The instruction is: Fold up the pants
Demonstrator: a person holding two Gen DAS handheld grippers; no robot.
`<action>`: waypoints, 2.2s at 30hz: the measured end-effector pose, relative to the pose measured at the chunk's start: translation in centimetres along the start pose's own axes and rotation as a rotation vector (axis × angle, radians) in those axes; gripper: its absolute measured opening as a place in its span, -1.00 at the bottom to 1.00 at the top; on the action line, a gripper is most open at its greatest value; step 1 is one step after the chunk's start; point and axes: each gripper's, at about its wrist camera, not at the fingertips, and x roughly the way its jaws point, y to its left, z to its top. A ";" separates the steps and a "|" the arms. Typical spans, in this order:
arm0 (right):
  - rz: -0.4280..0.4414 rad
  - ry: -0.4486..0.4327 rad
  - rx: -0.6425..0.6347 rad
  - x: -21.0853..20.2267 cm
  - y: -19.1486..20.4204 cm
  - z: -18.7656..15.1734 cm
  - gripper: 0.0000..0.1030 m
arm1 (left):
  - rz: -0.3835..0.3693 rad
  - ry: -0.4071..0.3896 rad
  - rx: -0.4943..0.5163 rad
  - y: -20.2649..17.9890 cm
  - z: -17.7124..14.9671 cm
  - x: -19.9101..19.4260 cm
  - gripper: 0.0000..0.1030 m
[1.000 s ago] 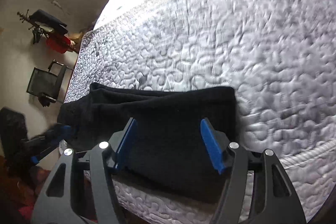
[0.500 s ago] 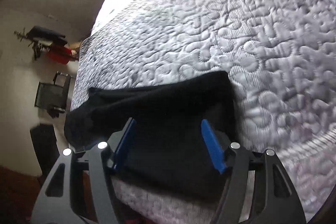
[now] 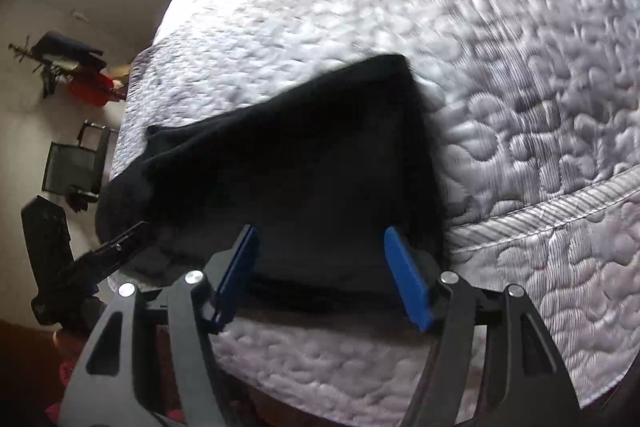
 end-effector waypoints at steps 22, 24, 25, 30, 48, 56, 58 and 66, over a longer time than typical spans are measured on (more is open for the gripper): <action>-0.040 0.126 -0.147 6.5 7.8 -1.3 0.44 | 0.153 -0.204 -0.568 26.4 -1.6 -12.0 0.24; -0.053 0.126 -0.155 6.5 8.0 -1.3 0.46 | 0.139 -0.208 -0.589 27.1 -1.2 -11.7 0.22; -0.060 0.125 -0.165 6.5 8.1 -1.4 0.49 | 0.130 -0.211 -0.592 27.2 -0.9 -11.7 0.12; -0.084 0.130 -0.201 7.0 8.7 -1.6 0.61 | 0.132 -0.241 -0.592 26.6 -0.5 -11.5 -0.52; -0.088 0.135 -0.215 7.5 9.0 -1.7 0.69 | 0.024 -0.281 -0.705 27.4 -5.1 -11.6 0.44; -0.064 0.123 -0.206 7.1 8.8 -1.9 0.69 | 0.006 -0.227 -0.732 28.0 -1.5 -8.9 0.43; -0.040 0.123 -0.188 6.9 8.4 -1.7 0.69 | -0.021 -0.225 -0.769 28.4 -1.6 -8.6 0.31; 0.018 0.118 -0.146 6.4 7.3 -1.4 0.69 | -0.126 -0.246 -0.802 28.1 -0.8 -7.3 -0.29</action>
